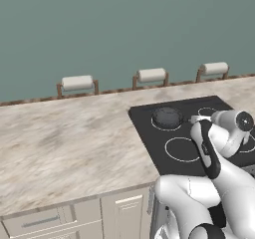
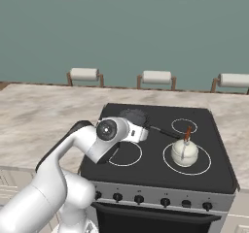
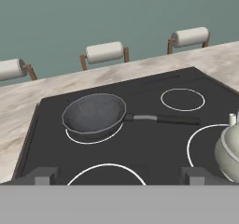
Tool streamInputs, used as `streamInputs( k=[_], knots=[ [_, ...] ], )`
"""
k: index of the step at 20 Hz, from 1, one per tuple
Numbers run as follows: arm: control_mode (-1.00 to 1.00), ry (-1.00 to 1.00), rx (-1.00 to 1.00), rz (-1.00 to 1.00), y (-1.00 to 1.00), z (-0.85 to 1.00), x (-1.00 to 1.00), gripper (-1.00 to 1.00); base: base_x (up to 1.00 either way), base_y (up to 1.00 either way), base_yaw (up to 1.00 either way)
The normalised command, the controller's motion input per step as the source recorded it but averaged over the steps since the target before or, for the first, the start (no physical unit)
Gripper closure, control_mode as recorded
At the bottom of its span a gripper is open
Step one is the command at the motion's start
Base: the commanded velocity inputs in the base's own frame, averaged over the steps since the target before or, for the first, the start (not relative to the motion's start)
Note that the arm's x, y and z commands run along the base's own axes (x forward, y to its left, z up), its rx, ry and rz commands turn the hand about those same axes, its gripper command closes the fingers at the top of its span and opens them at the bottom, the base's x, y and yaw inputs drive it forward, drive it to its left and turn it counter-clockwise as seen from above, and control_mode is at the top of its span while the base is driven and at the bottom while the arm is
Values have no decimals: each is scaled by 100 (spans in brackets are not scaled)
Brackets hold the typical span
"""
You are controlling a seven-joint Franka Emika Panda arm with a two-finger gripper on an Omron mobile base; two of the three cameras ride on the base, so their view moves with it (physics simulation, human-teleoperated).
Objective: Pick the kettle from the counter and place it on a stove burner. Then turn the burner on.
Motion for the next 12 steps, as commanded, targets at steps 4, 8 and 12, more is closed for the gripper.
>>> streamInputs(
  k=[4,8,12],
  knots=[
    [100,0,0,0,0,0,0,-100,0,34,0],
    [100,0,0,0,0,0,0,-100,-13,5,6],
    [100,0,0,0,0,0,0,-100,-17,0,8]
  ],
)
